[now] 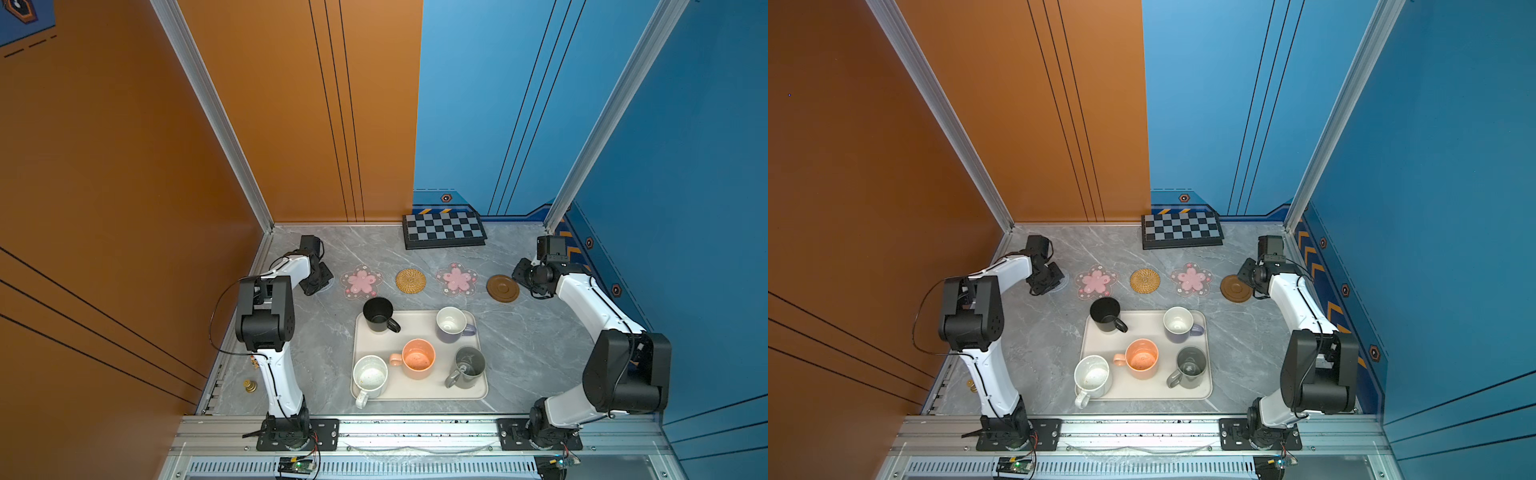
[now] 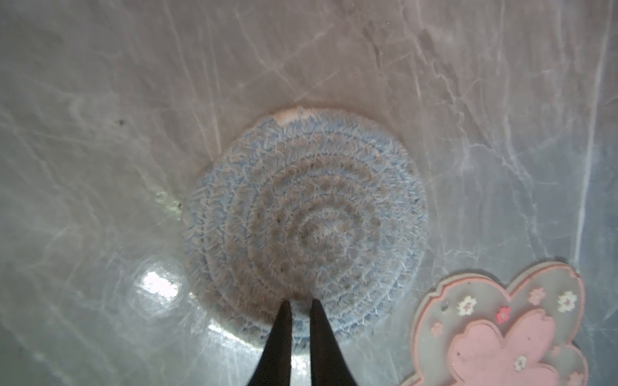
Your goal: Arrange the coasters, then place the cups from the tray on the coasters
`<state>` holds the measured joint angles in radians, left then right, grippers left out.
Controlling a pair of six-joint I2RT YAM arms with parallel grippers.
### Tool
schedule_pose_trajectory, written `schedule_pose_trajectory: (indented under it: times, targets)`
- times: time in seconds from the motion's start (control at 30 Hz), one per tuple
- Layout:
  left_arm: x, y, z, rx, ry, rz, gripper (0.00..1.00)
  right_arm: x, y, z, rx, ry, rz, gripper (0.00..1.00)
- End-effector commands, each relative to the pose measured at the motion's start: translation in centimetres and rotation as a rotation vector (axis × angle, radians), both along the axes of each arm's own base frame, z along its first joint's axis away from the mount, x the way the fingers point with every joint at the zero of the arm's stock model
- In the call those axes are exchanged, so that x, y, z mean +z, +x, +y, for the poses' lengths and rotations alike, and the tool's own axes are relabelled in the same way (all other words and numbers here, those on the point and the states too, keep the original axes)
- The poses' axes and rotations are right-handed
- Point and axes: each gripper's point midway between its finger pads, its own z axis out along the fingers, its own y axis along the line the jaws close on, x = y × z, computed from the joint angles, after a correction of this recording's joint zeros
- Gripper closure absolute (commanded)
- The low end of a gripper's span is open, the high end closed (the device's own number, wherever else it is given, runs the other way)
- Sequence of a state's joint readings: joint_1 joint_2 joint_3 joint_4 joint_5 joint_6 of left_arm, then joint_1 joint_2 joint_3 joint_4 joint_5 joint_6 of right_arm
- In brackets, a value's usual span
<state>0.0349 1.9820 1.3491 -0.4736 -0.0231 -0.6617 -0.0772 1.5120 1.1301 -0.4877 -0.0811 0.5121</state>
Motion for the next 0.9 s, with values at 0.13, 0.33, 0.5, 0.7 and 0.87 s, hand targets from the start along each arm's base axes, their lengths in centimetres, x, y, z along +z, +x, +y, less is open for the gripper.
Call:
schedule_pose_trajectory:
  times: [0.13,0.33,0.5,0.7,0.87]
  targets:
    - [-1.8,-4.3,1.5,0.062,-0.008,0.100,0.86,-0.4,-1.6,-0.6,-0.011,-0.029,0.034,0.60]
    - [-1.6,-4.9,1.1,0.051,-0.021,0.098,0.86,-0.9,-2.2,-0.8,-0.019,-0.035,0.047,0.59]
    - [-1.9,-5.0,0.3,0.043,-0.036,0.106,0.86,-1.6,-2.4,-0.8,-0.025,-0.033,0.066,0.58]
    - [-0.5,-5.0,-0.2,0.038,-0.024,0.072,0.85,-2.9,-2.7,-1.2,-0.028,-0.047,0.104,0.57]
    - [2.3,-3.8,-0.2,0.032,-0.021,-0.004,0.79,-4.6,-2.2,-1.1,-0.025,-0.032,0.125,0.58]
